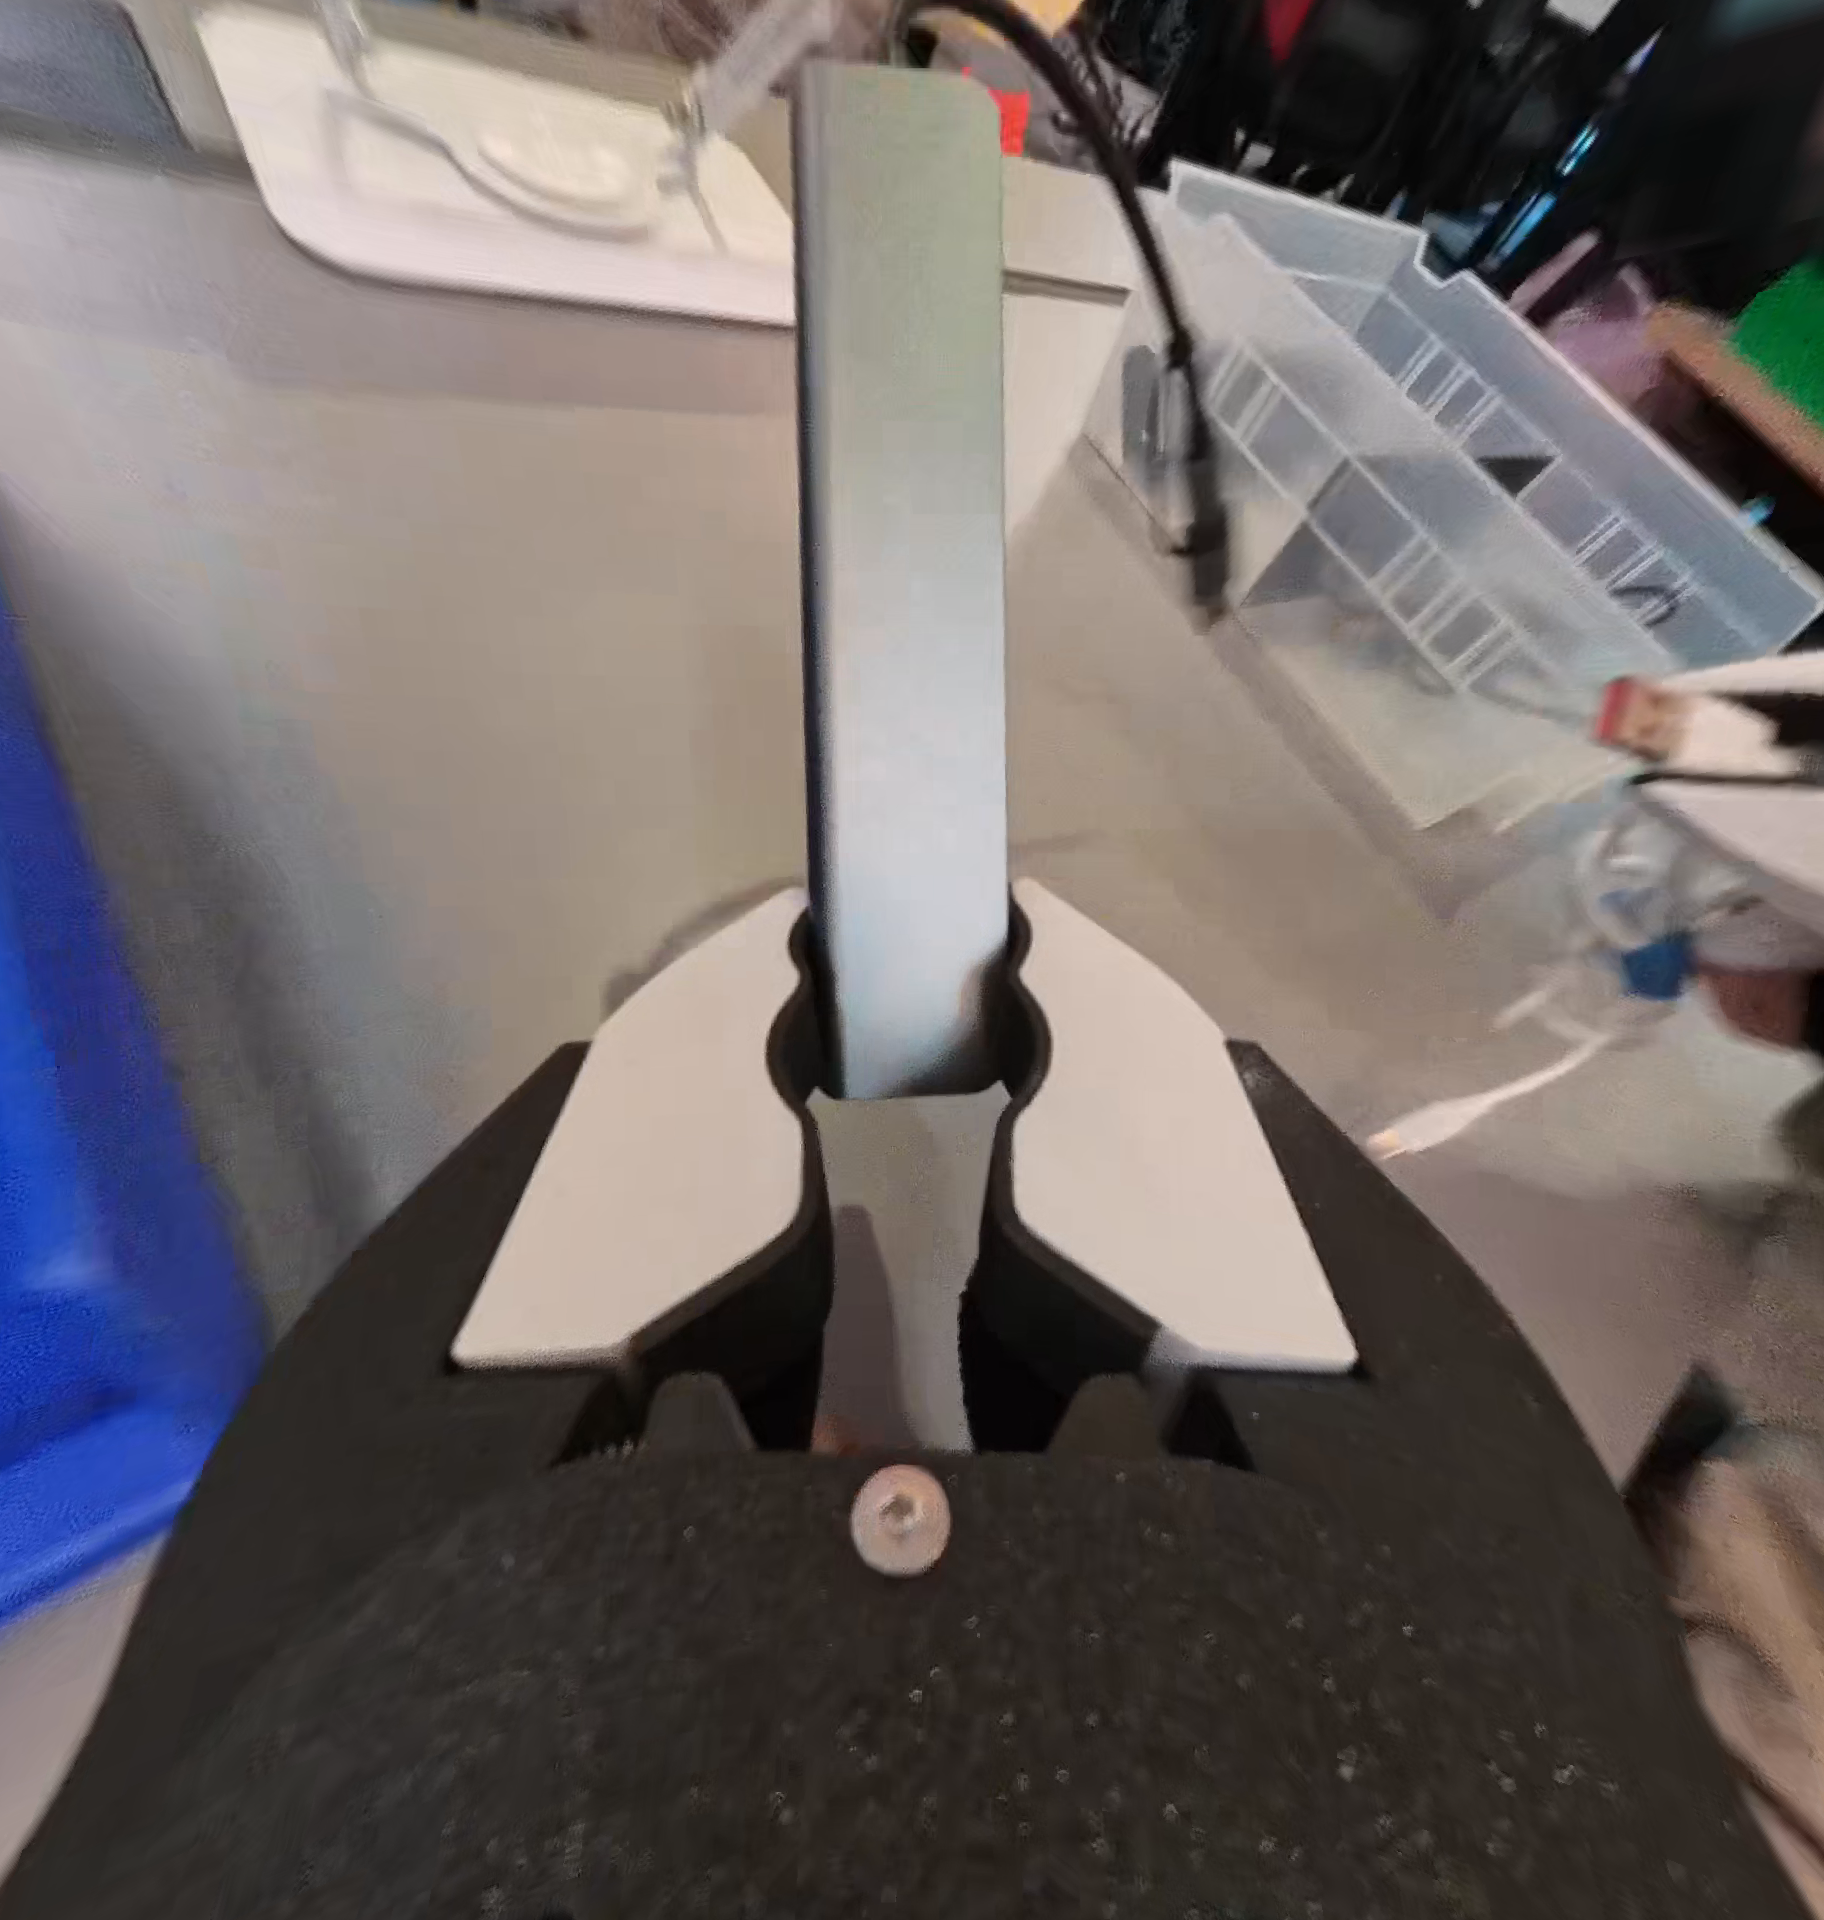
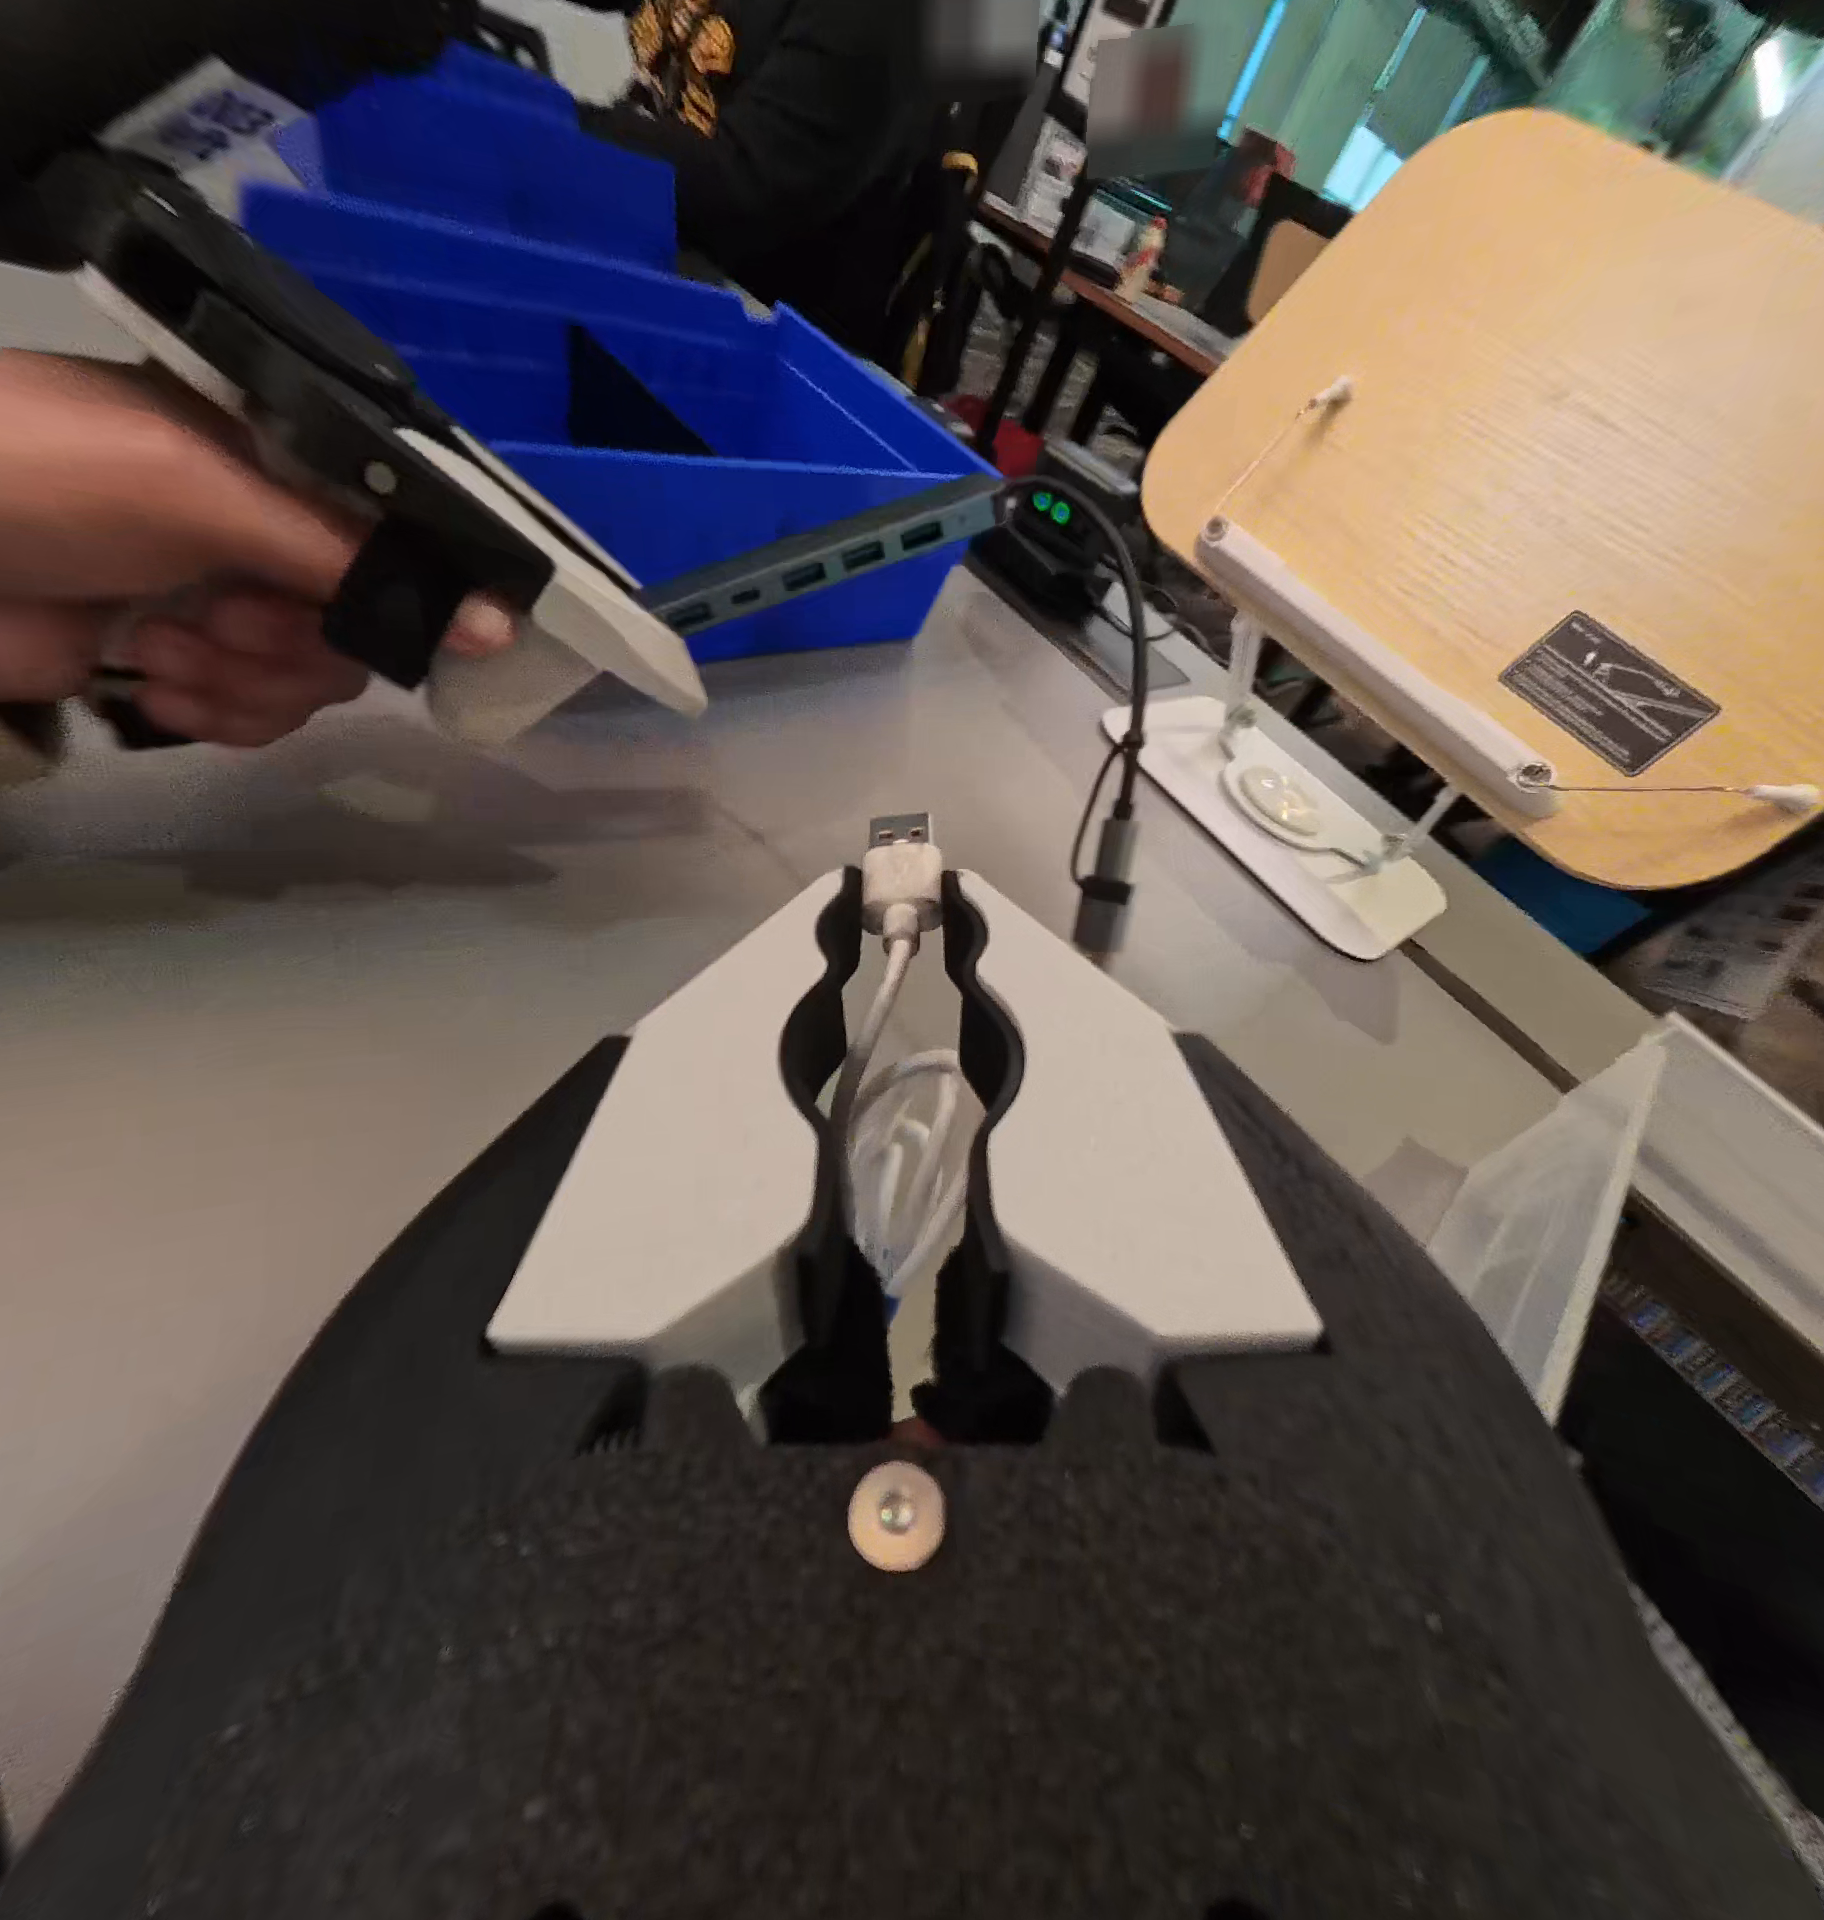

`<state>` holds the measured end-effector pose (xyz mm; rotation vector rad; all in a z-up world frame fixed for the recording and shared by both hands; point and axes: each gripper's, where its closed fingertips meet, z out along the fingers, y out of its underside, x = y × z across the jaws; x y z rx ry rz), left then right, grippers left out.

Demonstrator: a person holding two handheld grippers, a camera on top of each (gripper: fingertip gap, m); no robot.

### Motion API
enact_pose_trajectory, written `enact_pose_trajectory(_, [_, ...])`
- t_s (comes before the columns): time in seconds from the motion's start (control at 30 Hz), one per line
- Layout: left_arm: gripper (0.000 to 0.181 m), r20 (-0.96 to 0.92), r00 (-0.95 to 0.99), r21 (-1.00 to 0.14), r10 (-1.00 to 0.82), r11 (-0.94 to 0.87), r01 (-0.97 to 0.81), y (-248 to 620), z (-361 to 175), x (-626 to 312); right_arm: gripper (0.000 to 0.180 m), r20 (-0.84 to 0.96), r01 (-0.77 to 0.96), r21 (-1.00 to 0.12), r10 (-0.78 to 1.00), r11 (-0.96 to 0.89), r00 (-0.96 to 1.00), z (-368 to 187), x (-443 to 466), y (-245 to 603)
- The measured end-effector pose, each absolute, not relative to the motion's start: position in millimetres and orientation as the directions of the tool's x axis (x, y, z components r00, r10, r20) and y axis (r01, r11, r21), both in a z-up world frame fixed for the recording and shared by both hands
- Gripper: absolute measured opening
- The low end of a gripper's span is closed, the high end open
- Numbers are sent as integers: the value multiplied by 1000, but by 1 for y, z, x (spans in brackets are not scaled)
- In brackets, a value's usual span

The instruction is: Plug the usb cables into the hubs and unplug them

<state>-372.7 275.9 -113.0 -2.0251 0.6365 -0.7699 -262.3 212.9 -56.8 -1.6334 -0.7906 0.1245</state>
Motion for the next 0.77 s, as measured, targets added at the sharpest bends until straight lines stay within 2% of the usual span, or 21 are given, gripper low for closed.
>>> enact_pose_trajectory(0.03, [30, 207, 682, -871, -702, -449, -198, 274, -106, -373, 15, 326, 397, -918, 562, -5, 760, -48, -256, 209])
enact_pose_trajectory(0.17, [30, 146, 646, -884, -750, -392, -255, 255, -111, -347, 15, 291, 313, -949, 517, 47, 805, 34, -215, 207])
enact_pose_trajectory(0.27, [30, 158, 540, -904, -827, -341, -259, 239, -113, -328, 15, 369, 359, -929, 346, 95, 863, 104, -155, 213])
enact_pose_trajectory(0.37, [30, 114, 526, -915, -843, -295, -275, 235, -109, -322, 14, 388, 388, -921, 170, 35, 906, 117, -88, 230])
enact_pose_trajectory(0.43, [30, 140, 528, -912, -838, -316, -260, 234, -108, -321, 15, 334, 336, -942, 65, -14, 940, 96, -49, 251])
enact_pose_trajectory(0.6, [30, 201, 526, -900, -827, -368, -234, 237, -113, -322, 14, 215, 252, -925, 154, -285, 964, -25, -31, 292])
enact_pose_trajectory(0.73, [30, 181, 523, -898, -833, -357, -256, 237, -115, -321, 15, 125, 214, -801, 193, -559, 973, -101, -28, 295])
enact_pose_trajectory(0.77, [30, 179, 520, -896, -835, -356, -264, 236, -117, -321, 28, 90, 211, -744, 218, -634, 972, -115, -31, 289])
